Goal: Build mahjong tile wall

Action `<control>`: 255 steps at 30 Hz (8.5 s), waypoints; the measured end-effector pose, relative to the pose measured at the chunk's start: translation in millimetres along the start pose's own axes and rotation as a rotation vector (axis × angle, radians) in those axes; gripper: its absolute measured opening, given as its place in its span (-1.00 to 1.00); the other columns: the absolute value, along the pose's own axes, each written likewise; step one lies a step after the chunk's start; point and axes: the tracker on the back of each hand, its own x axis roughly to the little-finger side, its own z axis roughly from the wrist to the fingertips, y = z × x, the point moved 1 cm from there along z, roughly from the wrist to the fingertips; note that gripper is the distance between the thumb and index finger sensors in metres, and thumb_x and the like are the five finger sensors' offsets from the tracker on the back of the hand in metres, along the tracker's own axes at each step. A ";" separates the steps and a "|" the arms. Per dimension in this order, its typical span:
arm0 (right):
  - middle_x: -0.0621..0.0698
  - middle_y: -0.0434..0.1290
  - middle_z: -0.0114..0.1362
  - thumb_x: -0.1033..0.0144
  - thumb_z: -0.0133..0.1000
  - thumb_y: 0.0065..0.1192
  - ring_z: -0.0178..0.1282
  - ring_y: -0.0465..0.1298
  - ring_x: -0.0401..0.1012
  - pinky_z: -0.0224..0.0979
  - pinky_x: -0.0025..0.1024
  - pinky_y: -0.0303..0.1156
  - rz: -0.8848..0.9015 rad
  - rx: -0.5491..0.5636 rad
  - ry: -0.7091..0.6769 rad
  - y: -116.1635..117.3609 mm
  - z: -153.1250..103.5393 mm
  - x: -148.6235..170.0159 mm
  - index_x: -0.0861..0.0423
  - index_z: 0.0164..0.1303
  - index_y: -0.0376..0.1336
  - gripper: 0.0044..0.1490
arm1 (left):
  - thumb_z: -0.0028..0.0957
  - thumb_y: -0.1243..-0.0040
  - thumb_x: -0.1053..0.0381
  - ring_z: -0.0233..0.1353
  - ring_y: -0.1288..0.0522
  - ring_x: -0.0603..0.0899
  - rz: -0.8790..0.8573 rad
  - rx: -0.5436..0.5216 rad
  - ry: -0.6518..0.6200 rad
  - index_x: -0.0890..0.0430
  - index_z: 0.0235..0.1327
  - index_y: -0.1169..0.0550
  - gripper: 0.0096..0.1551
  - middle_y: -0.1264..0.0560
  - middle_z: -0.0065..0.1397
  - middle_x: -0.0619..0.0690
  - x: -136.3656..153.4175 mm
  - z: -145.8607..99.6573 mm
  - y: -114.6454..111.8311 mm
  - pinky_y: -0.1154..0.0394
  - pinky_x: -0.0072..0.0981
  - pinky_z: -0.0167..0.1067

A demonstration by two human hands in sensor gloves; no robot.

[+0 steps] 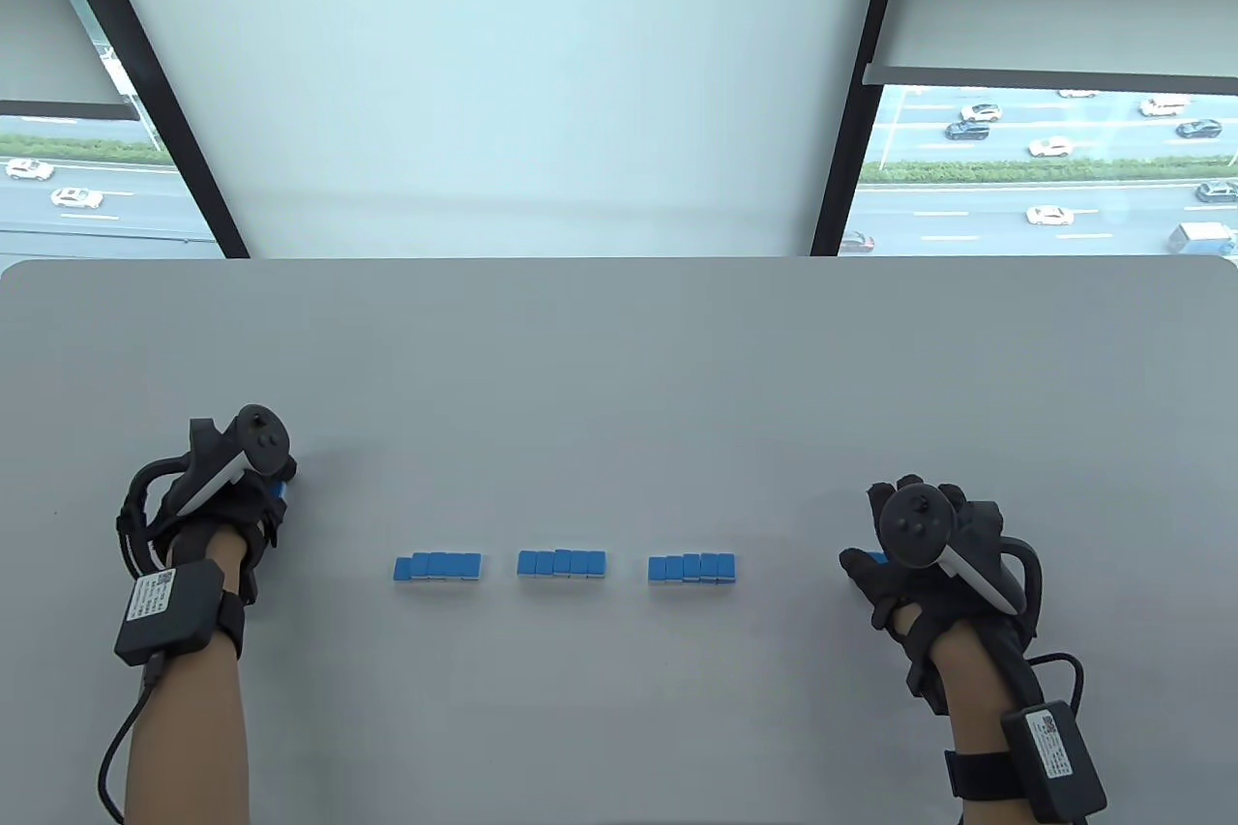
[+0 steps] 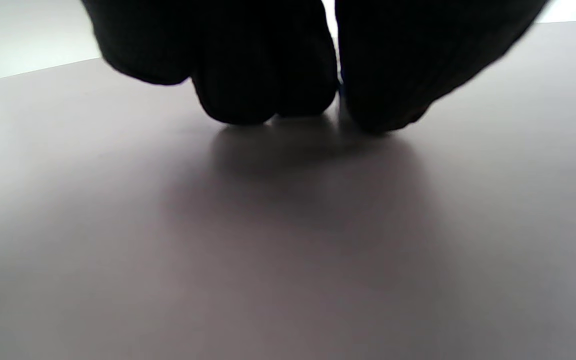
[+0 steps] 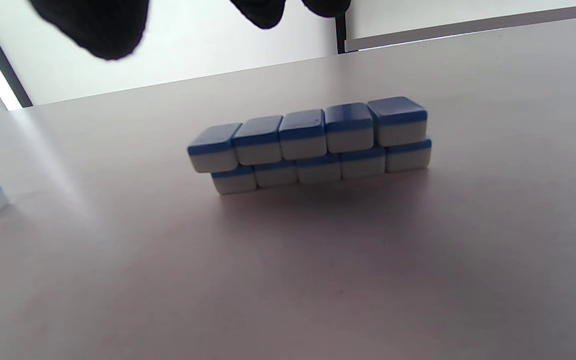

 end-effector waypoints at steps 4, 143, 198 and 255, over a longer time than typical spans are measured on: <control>0.08 -0.18 0.67 -0.28 -0.02 0.09 0.57 -0.23 0.25 0.37 0.33 -0.37 -0.001 -0.002 -0.006 0.5 0.4 -1.0 0.00 0.58 -0.12 0.06 | -0.17 -0.43 -0.12 0.19 -0.61 0.11 -0.008 0.016 0.011 -0.11 0.26 -0.50 -0.34 -0.58 0.24 -0.11 -3.5 -9.4 -0.4 -0.51 0.11 0.24; 0.42 -0.08 0.50 -0.36 -0.15 0.29 0.37 0.14 0.43 0.35 0.30 0.18 0.254 -0.314 0.586 17.2 21.4 23.2 0.34 0.48 -0.35 0.48 | -0.15 -0.09 -0.50 0.66 0.07 0.41 -0.215 -0.054 -0.477 -0.16 0.62 -0.15 0.04 0.00 0.74 0.06 -143.0 -143.6 1.2 0.09 0.56 0.40; 0.39 0.06 0.48 -0.33 -0.21 0.33 0.37 0.26 0.39 0.42 0.26 0.25 -0.125 -0.227 0.547 4.0 189.3 -84.6 0.26 0.51 -0.19 0.39 | -0.15 -0.09 -0.50 0.66 0.07 0.41 -0.170 -0.048 -0.396 -0.16 0.62 -0.16 0.04 0.00 0.74 0.05 -135.0 -132.8 -0.4 0.10 0.56 0.40; 0.38 -0.04 0.56 -0.42 -0.14 0.16 0.46 0.20 0.42 0.46 0.31 0.21 0.116 -0.281 0.501 -47.6 189.7 -178.8 0.25 0.51 -0.30 0.39 | -0.15 -0.09 -0.50 0.66 0.06 0.41 -0.223 -0.003 -0.393 -0.16 0.62 -0.16 0.04 -0.01 0.74 0.06 -127.9 -124.8 -5.1 0.09 0.56 0.40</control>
